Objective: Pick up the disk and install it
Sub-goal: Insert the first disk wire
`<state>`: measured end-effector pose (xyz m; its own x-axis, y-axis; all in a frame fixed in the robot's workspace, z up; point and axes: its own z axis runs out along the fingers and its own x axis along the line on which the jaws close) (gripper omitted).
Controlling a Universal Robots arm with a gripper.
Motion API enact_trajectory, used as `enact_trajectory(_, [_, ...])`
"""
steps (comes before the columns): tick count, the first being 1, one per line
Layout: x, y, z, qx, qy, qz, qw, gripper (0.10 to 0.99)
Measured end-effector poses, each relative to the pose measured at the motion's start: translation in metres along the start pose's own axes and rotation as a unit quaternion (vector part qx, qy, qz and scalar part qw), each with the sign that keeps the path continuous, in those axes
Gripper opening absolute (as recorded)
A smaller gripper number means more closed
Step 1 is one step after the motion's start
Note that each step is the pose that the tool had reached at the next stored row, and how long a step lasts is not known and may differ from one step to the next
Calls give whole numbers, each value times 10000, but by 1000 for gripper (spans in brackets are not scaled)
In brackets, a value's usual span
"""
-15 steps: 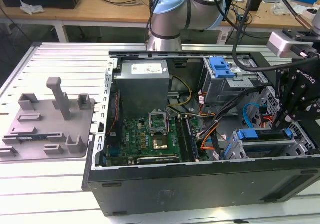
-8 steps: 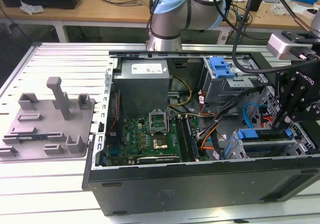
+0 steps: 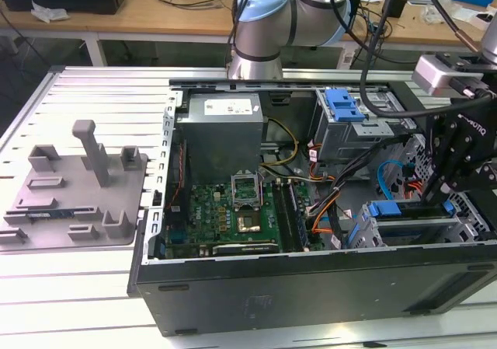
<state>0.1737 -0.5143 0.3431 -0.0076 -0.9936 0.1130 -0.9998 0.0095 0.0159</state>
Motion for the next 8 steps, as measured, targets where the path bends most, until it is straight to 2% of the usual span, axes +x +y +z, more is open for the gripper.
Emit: enact_trajectory(8, [-1,0,23,2,0,-19,10000,165])
